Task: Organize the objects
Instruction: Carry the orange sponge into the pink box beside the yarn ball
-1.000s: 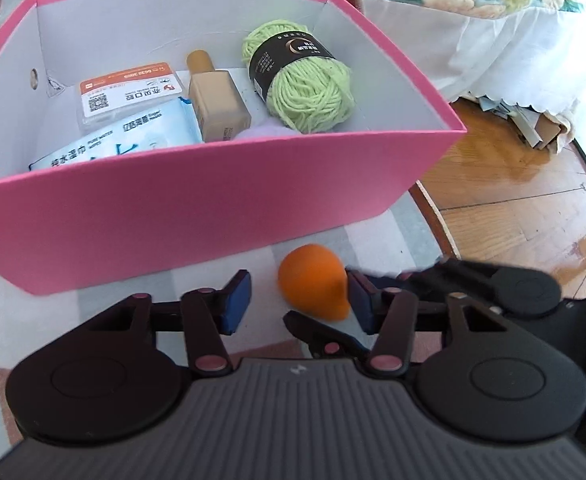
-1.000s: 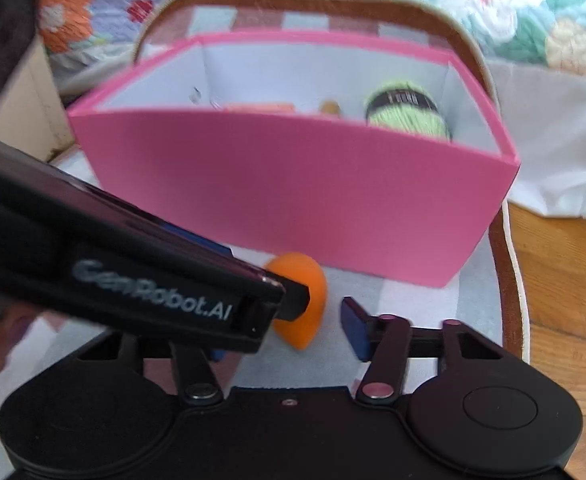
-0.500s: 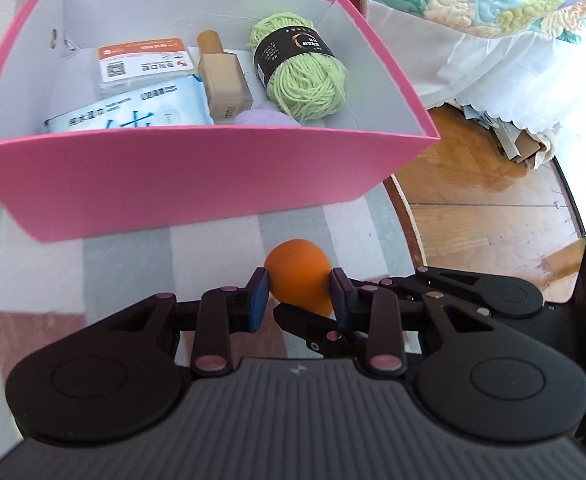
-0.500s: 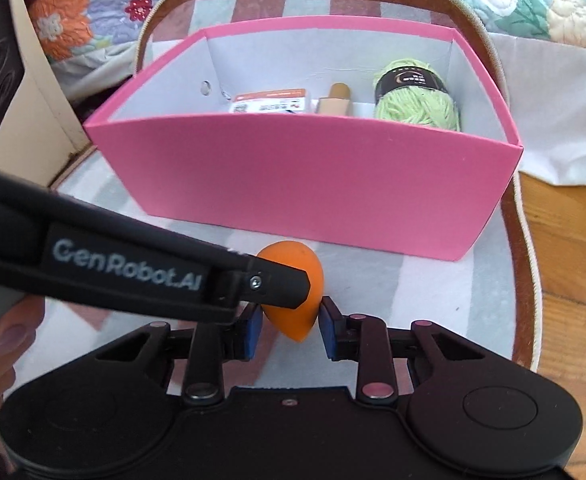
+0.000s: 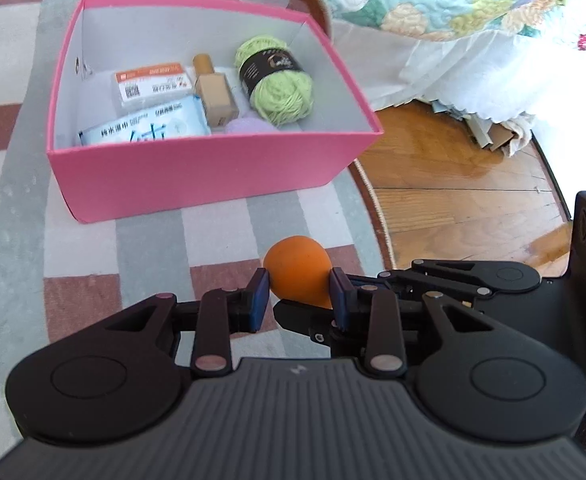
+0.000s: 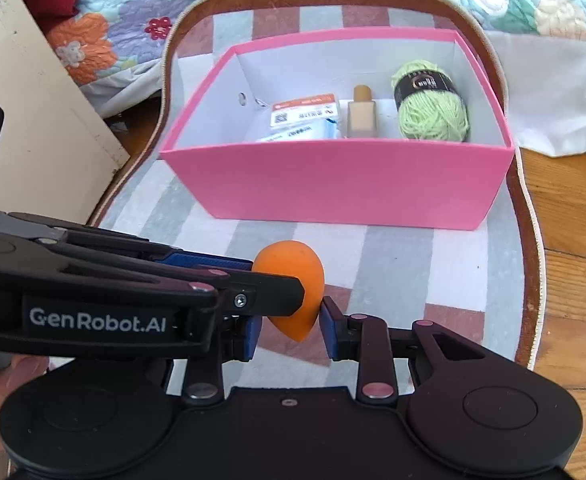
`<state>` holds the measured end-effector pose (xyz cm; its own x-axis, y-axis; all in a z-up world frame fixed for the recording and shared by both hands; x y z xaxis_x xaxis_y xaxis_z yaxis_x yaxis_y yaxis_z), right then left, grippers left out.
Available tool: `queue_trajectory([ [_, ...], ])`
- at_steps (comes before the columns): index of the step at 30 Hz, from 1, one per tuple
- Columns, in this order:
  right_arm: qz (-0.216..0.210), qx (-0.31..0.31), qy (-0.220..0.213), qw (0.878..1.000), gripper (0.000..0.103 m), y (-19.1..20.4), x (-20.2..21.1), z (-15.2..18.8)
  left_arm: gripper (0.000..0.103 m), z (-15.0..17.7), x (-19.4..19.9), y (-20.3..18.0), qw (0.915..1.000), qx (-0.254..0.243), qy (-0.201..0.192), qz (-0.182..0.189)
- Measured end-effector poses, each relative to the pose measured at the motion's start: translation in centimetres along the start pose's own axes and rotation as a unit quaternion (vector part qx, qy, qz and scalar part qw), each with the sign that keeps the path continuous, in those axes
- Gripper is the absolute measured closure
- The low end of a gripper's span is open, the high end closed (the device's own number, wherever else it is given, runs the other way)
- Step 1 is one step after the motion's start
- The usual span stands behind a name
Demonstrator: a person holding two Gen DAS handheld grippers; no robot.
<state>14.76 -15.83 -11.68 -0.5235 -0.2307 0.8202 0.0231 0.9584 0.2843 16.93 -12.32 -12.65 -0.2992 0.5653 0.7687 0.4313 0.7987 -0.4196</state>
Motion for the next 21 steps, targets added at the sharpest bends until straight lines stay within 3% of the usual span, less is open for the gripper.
queue_trajectory([
  [13, 0.013, 0.049, -0.015, 0.999, 0.067, 3.2, 6.6, -1.9, 0.072, -2.4, 6.8, -3.1, 0.9993, -0.029, -0.008, 0.024],
  [21, 0.016, 0.073, -0.048, 0.996, 0.067, 4.3, 10.0, -4.6, 0.072, -6.0, 9.4, -4.7, 0.9980, -0.051, -0.013, 0.035],
])
Point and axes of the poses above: each gripper's, at about its wrist camera, not at the fingertips, and x roughly against the way its jaws point, y to its left, z to its underside, the point moved 10 cm from there along -x, roughly the way its jaws point, and after that the axes turned 4 degrees about -x, right-handed, at the moved point
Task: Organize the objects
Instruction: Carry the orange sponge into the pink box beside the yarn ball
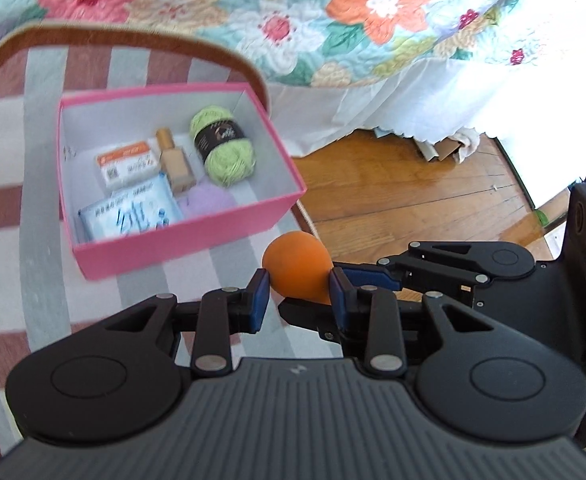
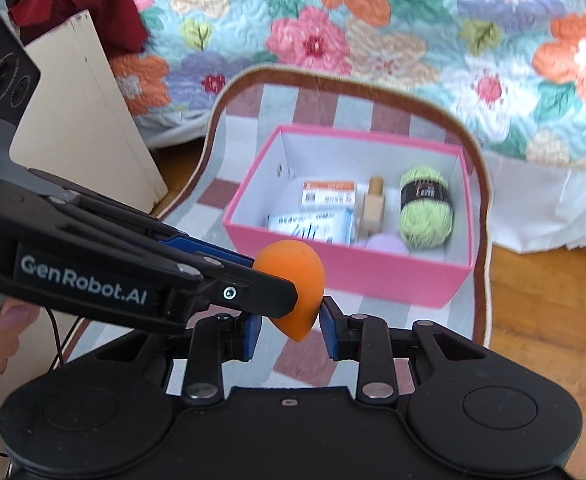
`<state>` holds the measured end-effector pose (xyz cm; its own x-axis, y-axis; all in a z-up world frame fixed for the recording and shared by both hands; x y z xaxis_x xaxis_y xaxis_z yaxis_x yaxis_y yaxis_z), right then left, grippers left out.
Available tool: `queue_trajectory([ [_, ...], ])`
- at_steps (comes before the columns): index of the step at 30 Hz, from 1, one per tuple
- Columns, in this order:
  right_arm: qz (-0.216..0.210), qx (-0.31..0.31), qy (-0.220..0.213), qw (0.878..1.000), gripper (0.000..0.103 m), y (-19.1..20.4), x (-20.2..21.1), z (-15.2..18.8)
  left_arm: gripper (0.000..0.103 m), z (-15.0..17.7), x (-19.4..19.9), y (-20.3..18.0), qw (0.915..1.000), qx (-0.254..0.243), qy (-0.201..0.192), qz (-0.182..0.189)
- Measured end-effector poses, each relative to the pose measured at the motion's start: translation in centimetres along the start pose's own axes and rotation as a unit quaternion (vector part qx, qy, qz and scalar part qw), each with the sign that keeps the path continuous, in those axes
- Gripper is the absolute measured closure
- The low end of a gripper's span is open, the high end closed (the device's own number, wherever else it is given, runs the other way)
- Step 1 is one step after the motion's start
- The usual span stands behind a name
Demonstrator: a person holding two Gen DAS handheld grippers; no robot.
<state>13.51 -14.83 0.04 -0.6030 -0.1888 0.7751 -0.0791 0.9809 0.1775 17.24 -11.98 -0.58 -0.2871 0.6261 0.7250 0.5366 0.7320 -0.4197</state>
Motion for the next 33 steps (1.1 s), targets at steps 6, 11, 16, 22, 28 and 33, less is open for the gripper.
queue_trajectory([
  [6, 0.013, -0.011, -0.035, 0.999, 0.066, -2.1, 1.3, -3.8, 0.072, -5.0, -1.2, -1.2, 0.9995, -0.028, -0.014, 0.000],
  [11, 0.048, -0.014, -0.051, 0.997, 0.064, -5.7, -0.4, -6.6, 0.072, -8.2, -6.0, -0.4, 0.9988, -0.035, -0.035, -0.002],
  [16, 0.051, -0.063, -0.040, 0.996, 0.064, -9.8, -5.1, -7.5, 0.072, -9.5, -11.8, 2.6, 0.9997, -0.009, -0.023, -0.003],
  [22, 0.086, -0.075, 0.000, 0.994, 0.064, -12.8, -10.3, -6.9, 0.072, -8.9, -17.1, 5.9, 0.9974, 0.066, -0.009, 0.027],
  [28, 0.106, -0.073, 0.007, 0.992, 0.064, -14.2, -12.7, -5.3, 0.072, -7.4, -19.6, 6.9, 0.9966, 0.069, -0.028, 0.036],
  [33, 0.113, -0.054, 0.009, 0.992, 0.064, -14.5, -13.9, -4.5, 0.071, -7.2, -20.5, 7.2, 0.9969, 0.071, -0.025, 0.022],
])
Point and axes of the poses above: each gripper's, at about its wrist camera, not at the fingertips, and x roughly against the way its jaws point, y to its left, z to its underside, the point moved 10 cm from there along -x, roughly the way its jaws point, and after that the axes turned 4 degrees about -x, right-handed, at the moved point
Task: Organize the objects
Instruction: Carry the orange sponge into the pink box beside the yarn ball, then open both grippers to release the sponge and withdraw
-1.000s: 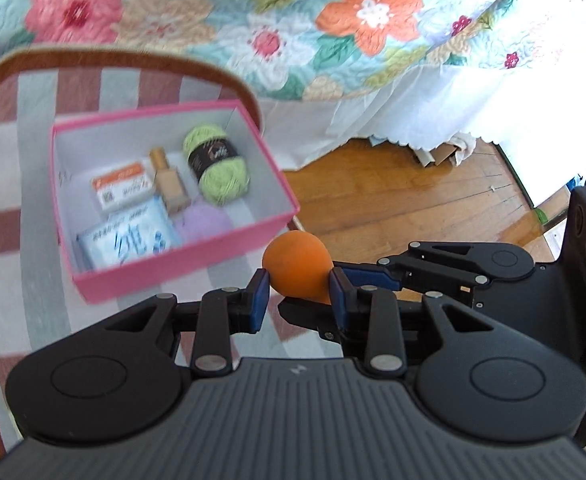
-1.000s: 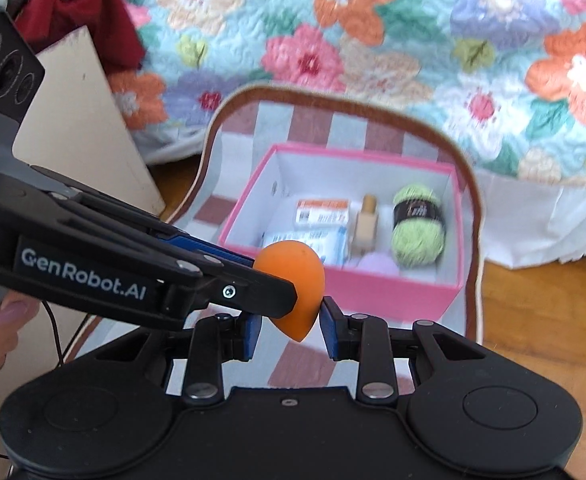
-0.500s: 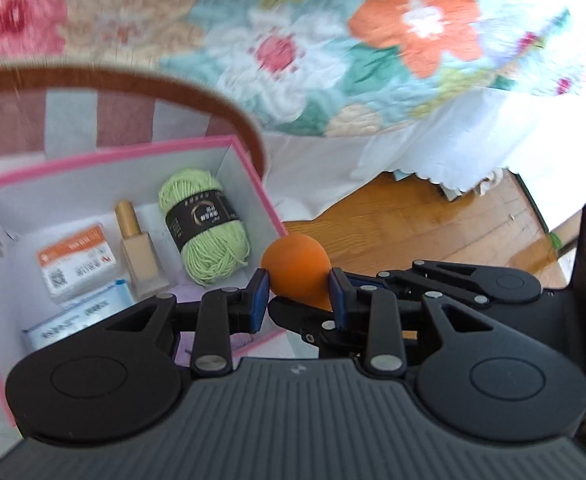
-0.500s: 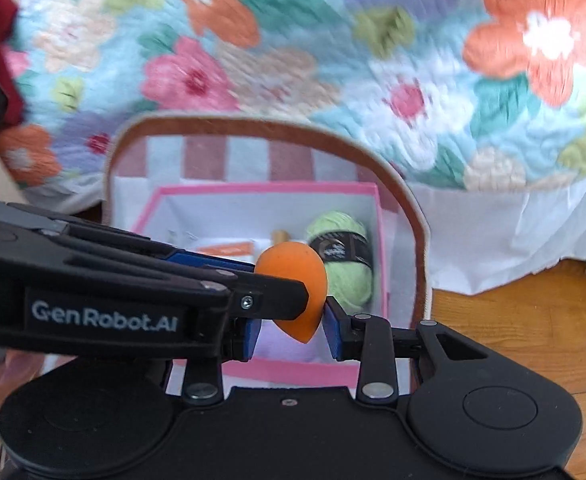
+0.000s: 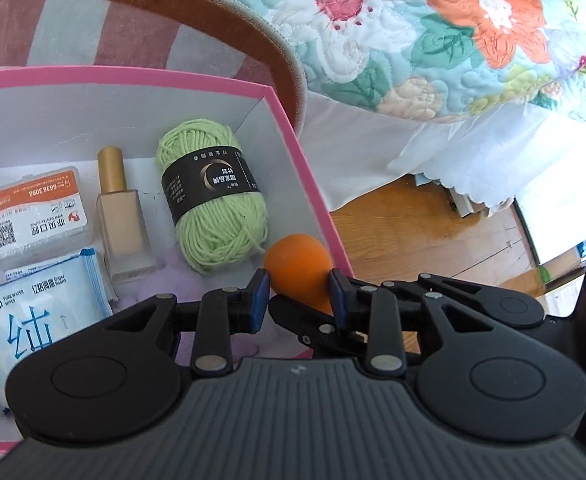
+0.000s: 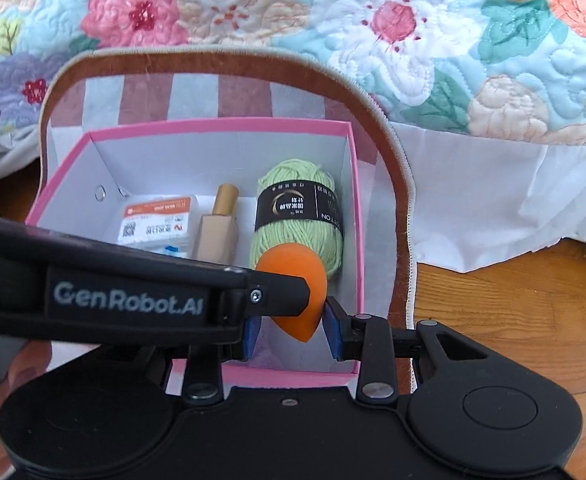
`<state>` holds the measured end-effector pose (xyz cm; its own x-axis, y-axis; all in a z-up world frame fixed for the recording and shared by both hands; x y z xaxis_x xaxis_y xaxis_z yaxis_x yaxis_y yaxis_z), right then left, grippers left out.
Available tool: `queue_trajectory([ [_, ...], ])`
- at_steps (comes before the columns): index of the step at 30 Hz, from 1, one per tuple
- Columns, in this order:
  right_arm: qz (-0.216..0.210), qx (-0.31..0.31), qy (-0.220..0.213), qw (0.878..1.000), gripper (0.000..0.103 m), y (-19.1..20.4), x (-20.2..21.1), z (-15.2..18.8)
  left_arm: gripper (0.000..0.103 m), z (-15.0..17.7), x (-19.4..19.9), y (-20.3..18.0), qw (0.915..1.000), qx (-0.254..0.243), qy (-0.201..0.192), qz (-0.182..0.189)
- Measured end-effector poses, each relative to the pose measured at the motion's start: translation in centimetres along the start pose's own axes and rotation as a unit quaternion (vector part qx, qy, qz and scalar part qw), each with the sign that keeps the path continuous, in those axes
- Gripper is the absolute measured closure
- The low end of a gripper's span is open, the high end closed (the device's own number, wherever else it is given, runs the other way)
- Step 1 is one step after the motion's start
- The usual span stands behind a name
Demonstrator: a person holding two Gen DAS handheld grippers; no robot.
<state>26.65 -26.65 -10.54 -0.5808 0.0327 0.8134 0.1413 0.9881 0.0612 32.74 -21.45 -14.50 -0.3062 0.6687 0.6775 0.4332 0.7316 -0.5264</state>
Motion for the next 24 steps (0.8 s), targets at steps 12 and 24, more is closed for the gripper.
queue_trajectory([
  [12, -0.033, -0.056, -0.039, 0.997, 0.060, -0.2, 0.8, -0.8, 0.037, -0.3, 2.9, 1.6, 0.9924, 0.002, -0.029, -0.120],
  [24, -0.055, -0.074, -0.062, 0.994, 0.057, 0.9, 6.5, 2.0, 0.034, 3.5, 11.6, 0.7, 0.9847, -0.020, -0.008, -0.173],
])
Point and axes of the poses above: each gripper's, at about its wrist camera, not at the fingertips, and x roughly against the way its jaws point, y to its left, z to its underside, the point moved 10 cm from there along -x, roughly the way its jaws point, and after that the axes turned 4 degrees about -x, right-handed, at the moved point
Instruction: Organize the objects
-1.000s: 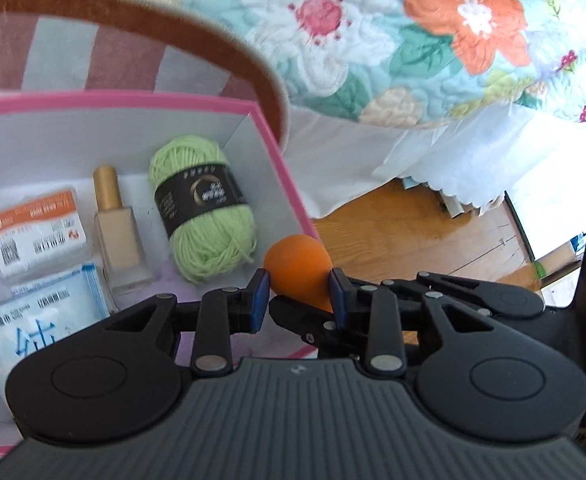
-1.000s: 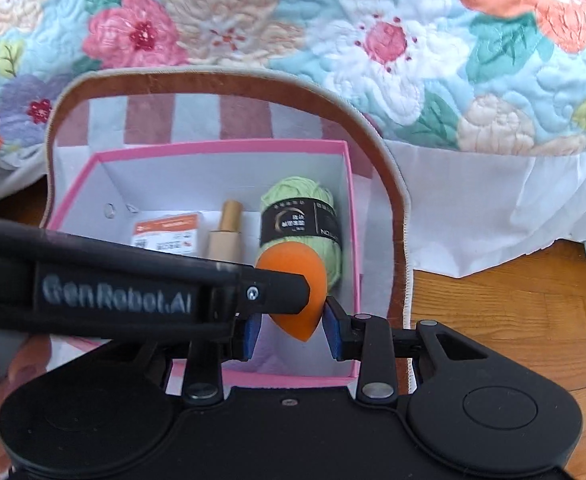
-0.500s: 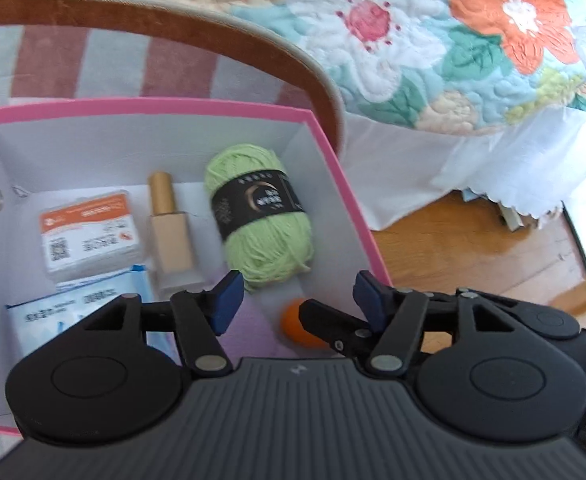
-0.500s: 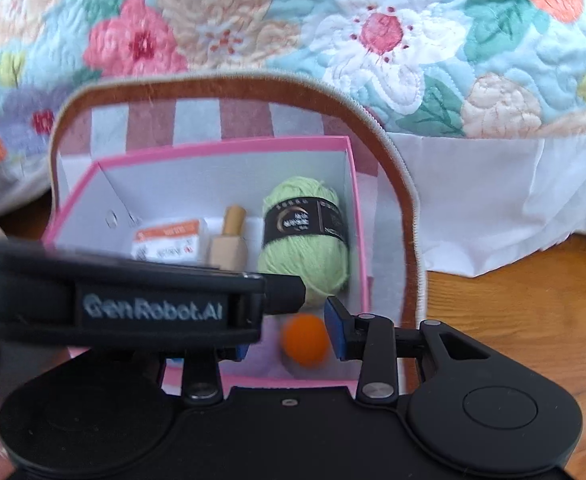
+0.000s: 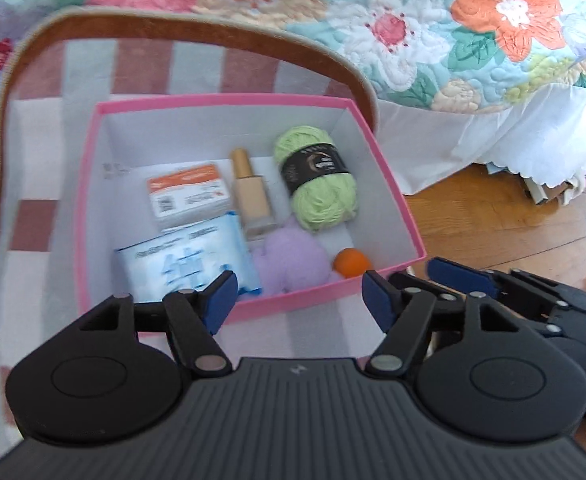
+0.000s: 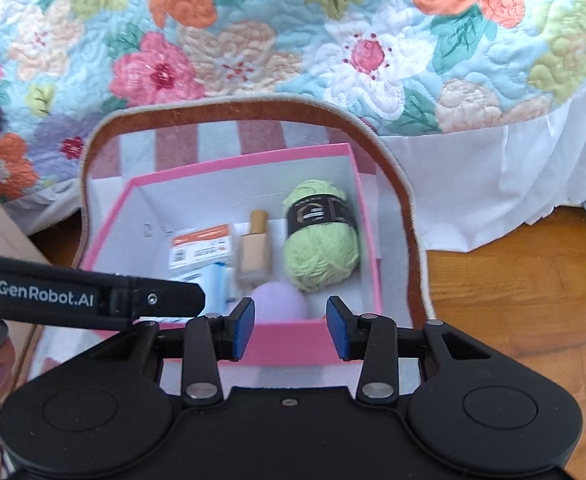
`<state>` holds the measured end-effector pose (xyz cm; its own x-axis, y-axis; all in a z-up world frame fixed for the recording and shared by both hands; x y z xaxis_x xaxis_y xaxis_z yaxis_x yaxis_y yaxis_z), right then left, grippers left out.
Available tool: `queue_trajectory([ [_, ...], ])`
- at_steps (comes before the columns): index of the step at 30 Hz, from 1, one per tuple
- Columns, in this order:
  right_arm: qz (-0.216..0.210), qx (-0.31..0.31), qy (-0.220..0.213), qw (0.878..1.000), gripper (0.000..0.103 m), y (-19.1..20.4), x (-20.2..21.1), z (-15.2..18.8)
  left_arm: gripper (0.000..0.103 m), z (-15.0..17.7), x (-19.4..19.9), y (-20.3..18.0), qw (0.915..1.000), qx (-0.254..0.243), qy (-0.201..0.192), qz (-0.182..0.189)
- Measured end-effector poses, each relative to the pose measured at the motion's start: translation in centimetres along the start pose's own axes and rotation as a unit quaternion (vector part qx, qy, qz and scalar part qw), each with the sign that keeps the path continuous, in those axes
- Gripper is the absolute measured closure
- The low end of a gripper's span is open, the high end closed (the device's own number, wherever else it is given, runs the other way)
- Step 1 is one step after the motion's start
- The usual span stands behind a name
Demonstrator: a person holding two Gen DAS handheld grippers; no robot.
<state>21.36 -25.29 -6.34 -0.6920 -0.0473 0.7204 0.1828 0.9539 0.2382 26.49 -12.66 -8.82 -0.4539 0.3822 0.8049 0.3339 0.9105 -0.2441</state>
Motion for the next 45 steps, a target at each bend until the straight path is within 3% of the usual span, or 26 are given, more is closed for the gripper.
queue_trajectory([
  [5, 0.008, 0.018, 0.005, 1.000, 0.057, 1.9, 3.0, 0.1, 0.031, 0.4, 3.7, 1.1, 0.9989, -0.010, -0.018, -0.041],
  [10, 0.001, 0.029, 0.012, 1.000, 0.054, 3.5, 5.7, 0.0, 0.027, 1.2, 6.2, 2.0, 0.9965, -0.012, -0.008, -0.082],
  [17, -0.001, 0.034, 0.031, 0.999, 0.052, 4.8, 8.4, 1.1, 0.024, 3.2, 8.4, 1.4, 0.9974, -0.033, 0.012, -0.063],
  [25, 0.015, 0.046, 0.039, 0.998, 0.047, 5.4, 10.1, 2.8, 0.020, 5.3, 10.8, 2.8, 0.9937, -0.035, 0.010, -0.106],
  [30, 0.028, 0.054, 0.043, 0.997, 0.037, 5.3, 10.6, 3.2, 0.017, 6.1, 12.0, 4.0, 0.9936, -0.007, 0.009, -0.112],
  [34, 0.032, 0.054, 0.048, 0.997, 0.026, 5.3, 10.7, 3.5, 0.004, 6.4, 12.5, 4.4, 0.9932, -0.001, 0.006, -0.116],
  [36, 0.034, 0.053, 0.051, 0.997, 0.015, 5.2, 10.7, 3.7, 0.000, 6.6, 12.5, 4.4, 0.9932, 0.005, 0.011, -0.116],
  [40, 0.041, 0.048, 0.055, 0.996, 0.013, 5.2, 10.9, 4.0, 0.000, 7.1, 12.2, 4.7, 0.9925, 0.026, 0.031, -0.115],
  [45, 0.029, 0.033, 0.062, 0.997, 0.000, 5.5, 11.2, 4.2, 0.000, 7.3, 12.2, 4.8, 0.9907, 0.035, 0.042, -0.125],
])
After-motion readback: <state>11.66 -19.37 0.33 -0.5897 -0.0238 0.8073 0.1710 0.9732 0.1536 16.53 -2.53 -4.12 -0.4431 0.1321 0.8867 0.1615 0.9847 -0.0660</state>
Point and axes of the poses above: each gripper's, at about its wrist camera, not at the fingertips, and x roughly against the way its jaws point, y to its left, z to its underside, the point moved 10 cm from there along -x, roughly the way its jaws point, and after that the axes turned 4 degrees about -x, right-handed, at the moved point
